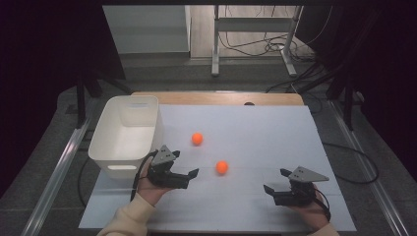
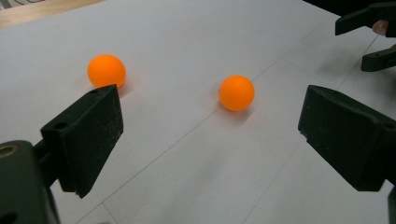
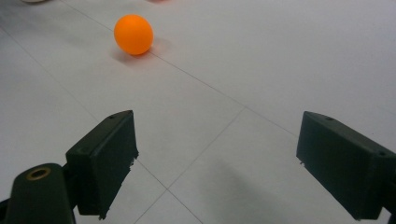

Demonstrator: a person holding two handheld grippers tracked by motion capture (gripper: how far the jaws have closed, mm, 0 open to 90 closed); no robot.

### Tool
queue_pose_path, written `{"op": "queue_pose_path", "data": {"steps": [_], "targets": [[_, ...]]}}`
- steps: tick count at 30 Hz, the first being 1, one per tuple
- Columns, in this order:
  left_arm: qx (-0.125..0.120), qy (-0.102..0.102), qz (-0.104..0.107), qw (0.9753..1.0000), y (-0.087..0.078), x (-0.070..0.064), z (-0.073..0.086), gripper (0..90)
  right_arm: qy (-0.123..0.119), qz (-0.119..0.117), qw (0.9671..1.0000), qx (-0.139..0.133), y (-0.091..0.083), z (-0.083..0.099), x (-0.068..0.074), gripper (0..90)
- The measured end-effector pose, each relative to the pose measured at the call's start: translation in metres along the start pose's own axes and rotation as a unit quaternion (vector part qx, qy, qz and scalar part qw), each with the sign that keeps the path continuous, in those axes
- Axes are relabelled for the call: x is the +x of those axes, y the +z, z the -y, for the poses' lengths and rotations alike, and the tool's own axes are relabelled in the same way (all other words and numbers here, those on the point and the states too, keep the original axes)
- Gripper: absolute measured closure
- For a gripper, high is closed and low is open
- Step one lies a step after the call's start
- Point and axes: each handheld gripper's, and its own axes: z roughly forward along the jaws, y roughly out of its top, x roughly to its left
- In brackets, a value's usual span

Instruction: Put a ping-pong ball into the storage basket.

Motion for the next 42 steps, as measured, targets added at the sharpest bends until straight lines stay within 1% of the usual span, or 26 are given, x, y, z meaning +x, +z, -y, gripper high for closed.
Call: {"op": "queue_pose_path", "data": {"steps": [7,22,29,37,42], "targets": [[0.001,-0.002,0.002,1.0000,0.005,0.001,-0.005,7.5,-0.001,-0.005,1.0000,-0.003,0.000,0.000,0.001,12.5],[0.004,-0.008,0.002,1.0000,0.015,0.004,-0.014,7.6,-0.001,-0.003,1.0000,-0.002,0.000,0.001,0.000,12.5],[0.008,-0.007,-0.001,0.9999,0.019,0.005,-0.017,7.6,-0.002,-0.003,1.0000,0.000,0.000,0.001,0.000,12.5],[0.012,-0.008,0.006,0.9999,0.025,0.007,-0.022,7.5,-0.003,-0.002,1.0000,0.000,0.000,0.001,0.000,12.6],[0.012,-0.008,0.006,0.9999,0.028,0.008,-0.024,7.5,-0.004,-0.003,1.0000,0.002,0.000,0.002,0.000,12.6]]}}
